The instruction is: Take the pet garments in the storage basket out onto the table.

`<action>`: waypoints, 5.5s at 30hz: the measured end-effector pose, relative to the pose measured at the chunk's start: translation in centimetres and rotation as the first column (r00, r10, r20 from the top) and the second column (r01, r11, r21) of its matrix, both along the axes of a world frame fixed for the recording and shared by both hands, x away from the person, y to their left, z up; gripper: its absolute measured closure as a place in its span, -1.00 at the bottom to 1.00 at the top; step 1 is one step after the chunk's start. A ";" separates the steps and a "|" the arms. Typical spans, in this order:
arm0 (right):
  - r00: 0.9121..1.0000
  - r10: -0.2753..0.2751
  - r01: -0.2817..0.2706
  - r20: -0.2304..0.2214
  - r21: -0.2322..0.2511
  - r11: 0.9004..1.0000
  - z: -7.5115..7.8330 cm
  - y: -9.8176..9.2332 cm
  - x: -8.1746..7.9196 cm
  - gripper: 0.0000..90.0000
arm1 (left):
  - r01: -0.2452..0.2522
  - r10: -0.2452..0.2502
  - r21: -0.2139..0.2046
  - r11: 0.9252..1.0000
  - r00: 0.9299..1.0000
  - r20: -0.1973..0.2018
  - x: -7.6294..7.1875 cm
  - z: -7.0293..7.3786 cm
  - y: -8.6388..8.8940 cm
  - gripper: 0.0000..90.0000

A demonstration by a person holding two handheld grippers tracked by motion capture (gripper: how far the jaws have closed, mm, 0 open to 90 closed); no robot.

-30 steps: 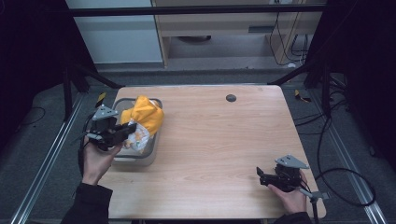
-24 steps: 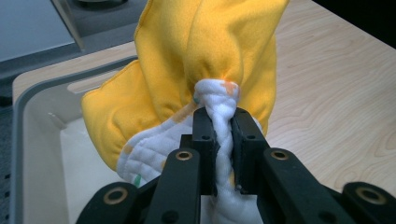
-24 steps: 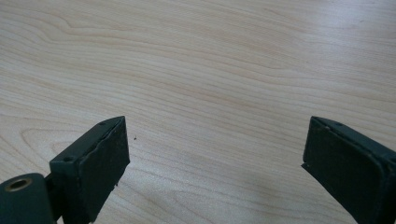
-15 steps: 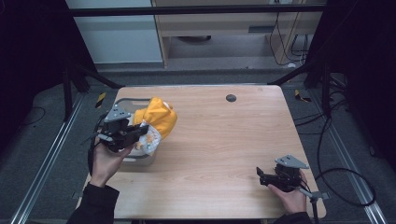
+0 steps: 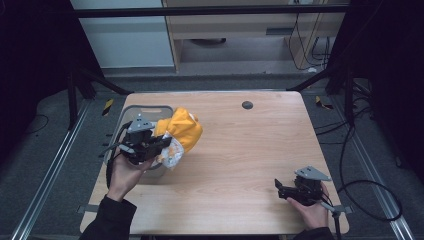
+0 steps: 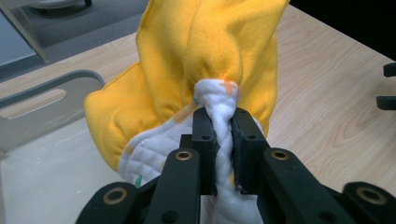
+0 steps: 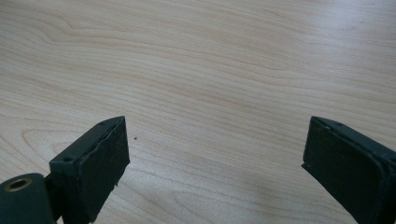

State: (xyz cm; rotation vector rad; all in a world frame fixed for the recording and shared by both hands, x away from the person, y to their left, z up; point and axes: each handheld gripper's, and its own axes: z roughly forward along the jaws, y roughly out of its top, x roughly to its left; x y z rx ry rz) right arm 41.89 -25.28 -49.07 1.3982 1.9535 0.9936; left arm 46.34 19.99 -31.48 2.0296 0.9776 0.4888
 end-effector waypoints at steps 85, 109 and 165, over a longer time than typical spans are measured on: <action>1.000 0.010 -0.010 0.002 -0.003 1.000 0.0 0.1 0.0 -0.86 | 0.327 -0.307 0.103 0.939 0.936 -0.174 -0.1 -9.0 -11.7 0.80; 1.000 0.010 -0.010 -0.001 0.000 1.000 0.0 0.1 -0.1 -0.86 | 0.348 -0.314 0.123 0.929 0.921 -0.230 0.1 -11.2 -12.6 0.69; 1.000 0.013 -0.013 0.001 -0.011 1.000 0.0 0.2 -0.1 -0.87 | 0.102 -0.101 0.012 0.995 0.993 -0.061 -3.2 -10.9 -2.0 -0.58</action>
